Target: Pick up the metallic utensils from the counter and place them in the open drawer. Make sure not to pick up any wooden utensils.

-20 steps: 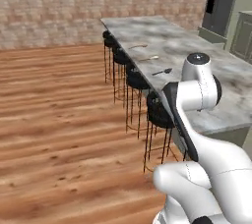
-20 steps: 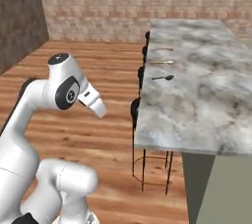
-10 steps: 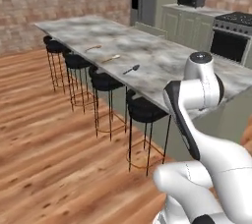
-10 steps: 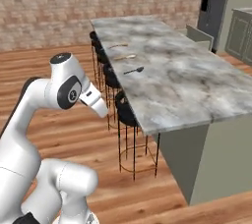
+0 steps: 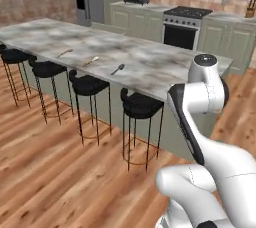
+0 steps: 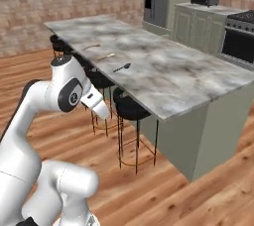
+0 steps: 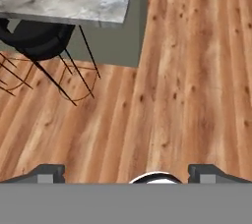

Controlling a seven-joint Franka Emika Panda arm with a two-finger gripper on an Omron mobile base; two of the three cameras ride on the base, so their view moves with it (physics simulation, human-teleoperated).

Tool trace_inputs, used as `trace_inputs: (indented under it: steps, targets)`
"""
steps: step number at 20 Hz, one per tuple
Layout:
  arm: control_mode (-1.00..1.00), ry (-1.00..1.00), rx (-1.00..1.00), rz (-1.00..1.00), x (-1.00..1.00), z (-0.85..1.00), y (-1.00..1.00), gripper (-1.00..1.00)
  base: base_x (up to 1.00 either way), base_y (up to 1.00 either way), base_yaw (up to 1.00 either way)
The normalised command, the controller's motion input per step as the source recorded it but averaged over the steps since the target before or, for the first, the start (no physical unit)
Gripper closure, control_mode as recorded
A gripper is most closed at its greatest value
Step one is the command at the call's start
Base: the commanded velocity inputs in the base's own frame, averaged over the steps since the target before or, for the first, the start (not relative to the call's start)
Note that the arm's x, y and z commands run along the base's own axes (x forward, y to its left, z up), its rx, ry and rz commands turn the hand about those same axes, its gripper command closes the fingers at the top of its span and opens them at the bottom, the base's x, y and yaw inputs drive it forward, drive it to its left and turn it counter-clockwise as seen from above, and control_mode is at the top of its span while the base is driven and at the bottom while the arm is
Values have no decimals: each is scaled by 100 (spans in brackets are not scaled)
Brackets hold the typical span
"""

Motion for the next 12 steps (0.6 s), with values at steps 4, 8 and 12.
trace_inputs:
  steps: [4,8,12]
  targets:
    - [100,0,0,0,0,0,0,-100,25,100,-52]
    - [100,0,0,0,0,0,0,-100,36,100,-55]
    - [100,0,0,0,0,0,0,-100,68,100,-41]
